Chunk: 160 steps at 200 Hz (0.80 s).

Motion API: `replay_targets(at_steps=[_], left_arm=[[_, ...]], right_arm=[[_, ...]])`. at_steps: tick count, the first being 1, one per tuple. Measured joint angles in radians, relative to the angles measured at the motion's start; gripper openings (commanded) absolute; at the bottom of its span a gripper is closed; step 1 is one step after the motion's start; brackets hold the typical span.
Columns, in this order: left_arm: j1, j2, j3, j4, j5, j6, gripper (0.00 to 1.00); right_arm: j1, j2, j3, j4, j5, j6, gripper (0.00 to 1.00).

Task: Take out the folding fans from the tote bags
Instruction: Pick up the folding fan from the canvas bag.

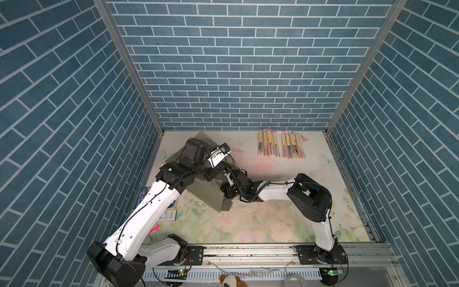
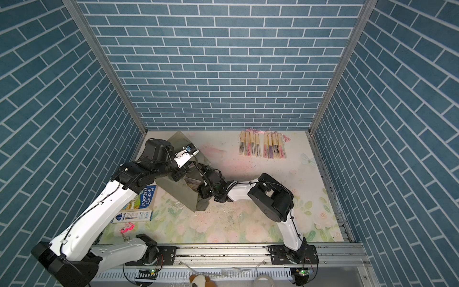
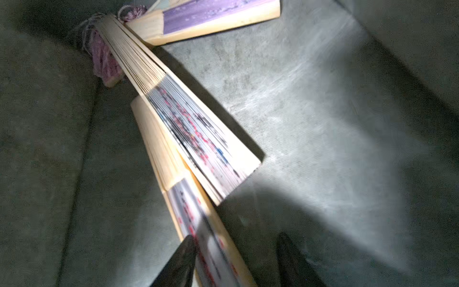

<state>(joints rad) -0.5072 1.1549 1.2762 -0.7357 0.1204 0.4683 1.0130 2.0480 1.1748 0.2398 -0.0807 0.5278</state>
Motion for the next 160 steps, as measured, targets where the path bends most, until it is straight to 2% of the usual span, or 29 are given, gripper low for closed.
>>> replay_targets(at_steps=[31, 88, 160], left_arm=[[0.0, 0.0, 0.0, 0.0, 0.003, 0.0, 0.0], [0.0, 0.0, 0.0, 0.0, 0.011, 0.0, 0.0], [-0.002, 0.0, -0.001, 0.0, 0.015, 0.0, 0.0]], right_arm=[[-0.006, 0.0, 0.0, -0.001, -0.077, 0.035, 0.45], [-0.007, -0.002, -0.014, 0.0, -0.209, 0.079, 0.28], [-0.01, -0.031, -0.052, 0.05, -0.311, 0.123, 0.3]])
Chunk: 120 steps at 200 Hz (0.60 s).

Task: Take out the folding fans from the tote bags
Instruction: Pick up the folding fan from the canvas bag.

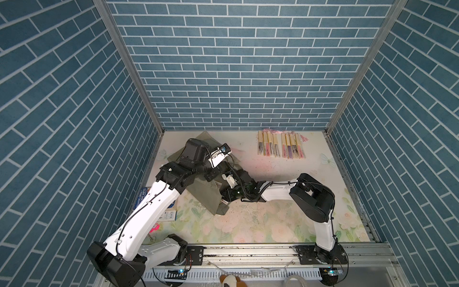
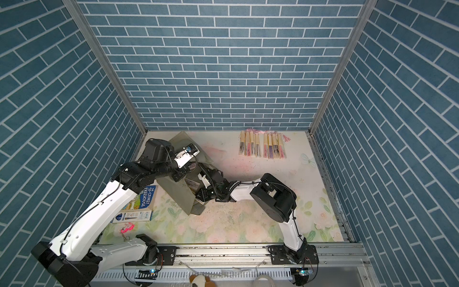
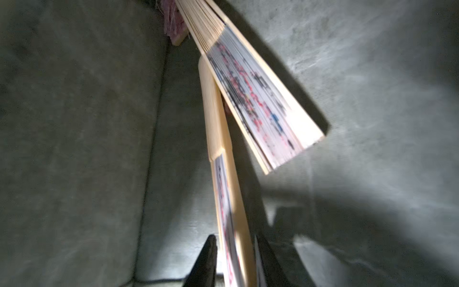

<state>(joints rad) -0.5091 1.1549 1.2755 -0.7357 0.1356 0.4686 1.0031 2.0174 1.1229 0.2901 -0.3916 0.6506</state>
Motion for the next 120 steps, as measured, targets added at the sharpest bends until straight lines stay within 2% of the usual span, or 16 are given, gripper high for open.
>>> replay_targets(at_steps=[120], left_arm=[[-0.004, 0.0, -0.003, 0.0, 0.0, 0.001, 0.0]], right_arm=[[0.0, 0.028, 0.036, -0.023, -0.013, 0.054, 0.34]])
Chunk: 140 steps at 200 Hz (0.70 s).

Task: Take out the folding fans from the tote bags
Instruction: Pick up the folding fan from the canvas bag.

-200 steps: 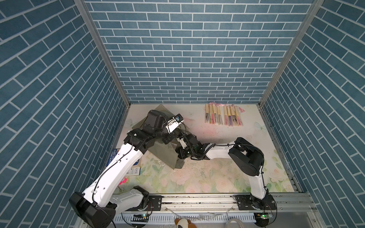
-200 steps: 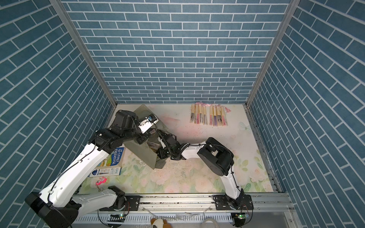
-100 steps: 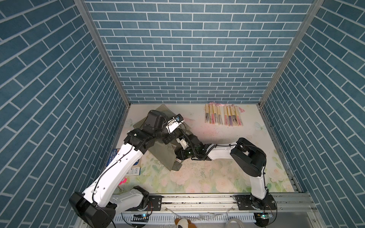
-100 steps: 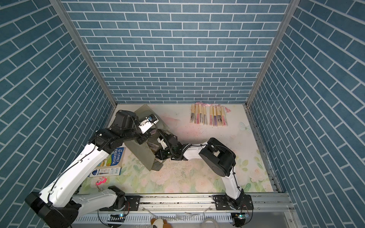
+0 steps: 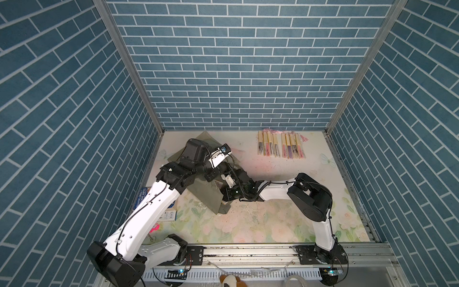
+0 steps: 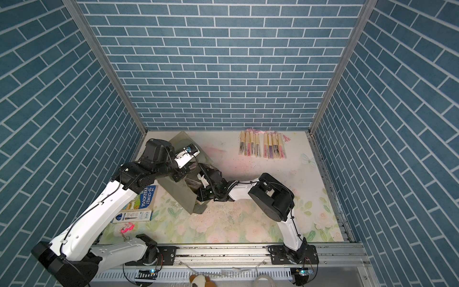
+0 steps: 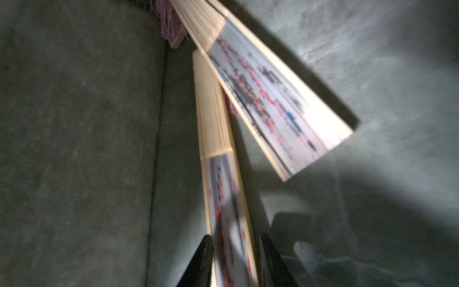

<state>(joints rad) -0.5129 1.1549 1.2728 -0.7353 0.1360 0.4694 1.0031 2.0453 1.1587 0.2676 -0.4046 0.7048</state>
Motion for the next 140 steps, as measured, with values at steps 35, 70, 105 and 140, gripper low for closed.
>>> replay_targets(at_steps=[35, 70, 105, 140], left_arm=[[-0.003, 0.0, -0.002, 0.0, 0.0, 0.002, 0.0], [-0.004, 0.0, -0.004, 0.0, 0.0, 0.003, 0.0], [-0.005, 0.0, -0.004, 0.0, -0.001, 0.003, 0.0], [-0.005, 0.0, -0.004, 0.0, -0.001, 0.003, 0.0]], right_arm=[[0.0, 0.0, -0.001, 0.001, -0.008, 0.009, 0.46], [0.003, -0.003, -0.004, -0.016, 0.039, -0.028, 0.53], [0.007, -0.001, 0.017, -0.057, 0.033, -0.074, 0.53], [0.022, 0.0, 0.042, -0.116, 0.045, -0.142, 0.51]])
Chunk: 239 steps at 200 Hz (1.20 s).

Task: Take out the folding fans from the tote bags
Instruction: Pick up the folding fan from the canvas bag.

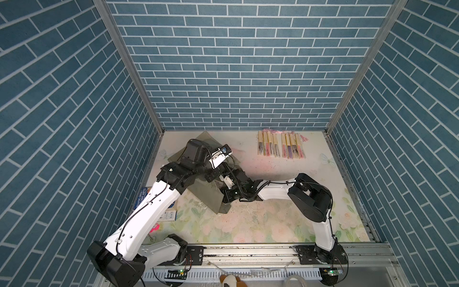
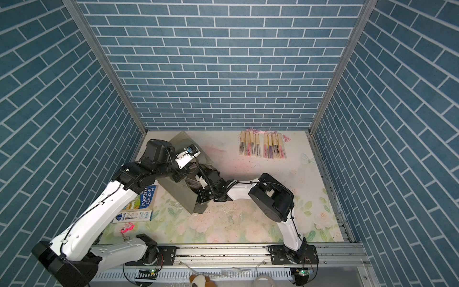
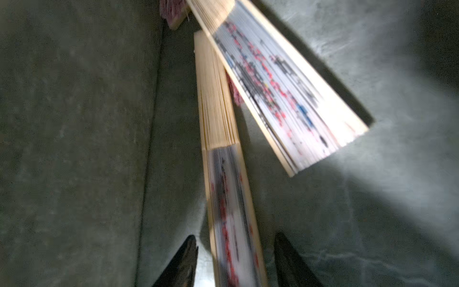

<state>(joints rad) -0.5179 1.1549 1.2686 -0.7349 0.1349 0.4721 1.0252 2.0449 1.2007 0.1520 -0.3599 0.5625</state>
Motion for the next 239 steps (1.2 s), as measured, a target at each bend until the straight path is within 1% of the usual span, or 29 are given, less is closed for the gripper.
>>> replay_targets(at_steps=[14, 34, 47, 71, 105, 131, 152, 183, 239], left_arm=[[0.0, 0.0, 0.0, 0.001, 0.0, 0.002, 0.0], [0.0, 0.0, 0.0, 0.005, -0.001, 0.003, 0.0], [0.0, 0.0, 0.0, 0.006, 0.0, 0.003, 0.0], [-0.001, 0.0, 0.0, 0.006, -0.001, 0.004, 0.0], [-0.002, 0.0, 0.0, 0.006, -0.003, 0.006, 0.0], [-0.003, 0.0, 0.0, 0.006, -0.003, 0.007, 0.0], [-0.006, 0.0, -0.001, 0.012, 0.0, 0.008, 0.0], [-0.01, 0.0, -0.002, 0.013, -0.002, 0.01, 0.0], [-0.011, 0.0, -0.002, 0.014, -0.003, 0.011, 0.0]], right_arm=[[0.012, 0.0, 0.019, -0.045, 0.029, -0.046, 0.49], [0.042, 0.0, 0.063, -0.145, 0.102, -0.118, 0.4], [0.061, 0.003, 0.089, -0.207, 0.153, -0.151, 0.38], [0.079, 0.01, 0.117, -0.264, 0.221, -0.178, 0.33], [0.085, 0.005, 0.112, -0.27, 0.259, -0.184, 0.27], [0.085, -0.033, 0.069, -0.28, 0.286, -0.184, 0.24], [0.083, -0.082, 0.024, -0.304, 0.3, -0.182, 0.24], [0.083, -0.161, -0.047, -0.353, 0.294, -0.178, 0.23], [0.084, -0.261, -0.163, -0.372, 0.278, -0.175, 0.22]])
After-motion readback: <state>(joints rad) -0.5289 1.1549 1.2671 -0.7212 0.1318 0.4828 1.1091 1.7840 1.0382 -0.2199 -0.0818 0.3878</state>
